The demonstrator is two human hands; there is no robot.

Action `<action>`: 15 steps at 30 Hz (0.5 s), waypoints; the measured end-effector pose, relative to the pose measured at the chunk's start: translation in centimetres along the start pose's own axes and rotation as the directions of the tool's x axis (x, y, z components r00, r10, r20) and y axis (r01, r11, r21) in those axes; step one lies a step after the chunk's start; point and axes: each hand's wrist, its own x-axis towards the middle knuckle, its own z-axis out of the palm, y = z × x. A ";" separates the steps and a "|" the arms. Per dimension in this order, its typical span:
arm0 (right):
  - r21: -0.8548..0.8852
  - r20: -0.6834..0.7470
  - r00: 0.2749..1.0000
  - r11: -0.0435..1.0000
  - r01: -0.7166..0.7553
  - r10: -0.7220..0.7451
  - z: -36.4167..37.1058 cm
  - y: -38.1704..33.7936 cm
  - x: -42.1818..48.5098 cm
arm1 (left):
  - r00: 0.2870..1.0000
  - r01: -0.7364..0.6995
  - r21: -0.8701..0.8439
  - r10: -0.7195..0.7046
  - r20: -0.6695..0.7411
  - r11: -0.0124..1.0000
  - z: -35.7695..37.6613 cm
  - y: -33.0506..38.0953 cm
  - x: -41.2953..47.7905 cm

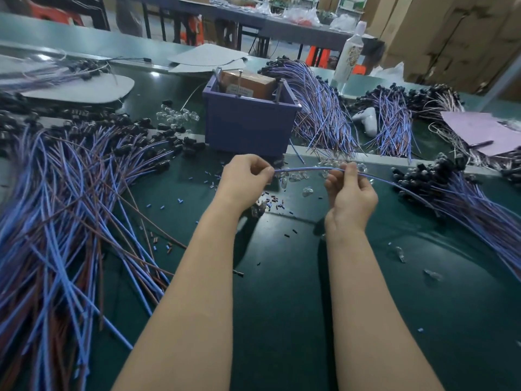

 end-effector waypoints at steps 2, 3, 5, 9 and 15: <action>0.035 -0.003 1.000 0.999 -0.020 0.020 0.0 0.1 0.0 | 0.999 0.014 0.018 -0.014 -0.037 1.000 0.1 -0.1 0.1; 0.035 0.014 0.999 0.999 -0.032 0.032 0.2 0.2 -0.1 | 0.998 0.023 0.024 -0.021 -0.060 0.999 0.2 -0.2 0.1; 0.007 0.075 0.995 0.997 -0.070 0.070 0.4 0.4 -0.3 | 0.996 0.035 -0.004 -0.035 -0.085 0.999 0.5 -0.3 0.1; -0.052 0.118 0.991 0.997 -0.062 0.068 0.6 0.8 -0.4 | 0.996 0.033 -0.073 -0.038 -0.075 0.997 0.5 -0.4 0.2; -0.002 0.073 0.997 1.000 -0.024 0.024 0.8 1.0 -0.7 | 0.997 0.049 -0.133 -0.056 -0.056 0.990 0.6 -0.4 0.5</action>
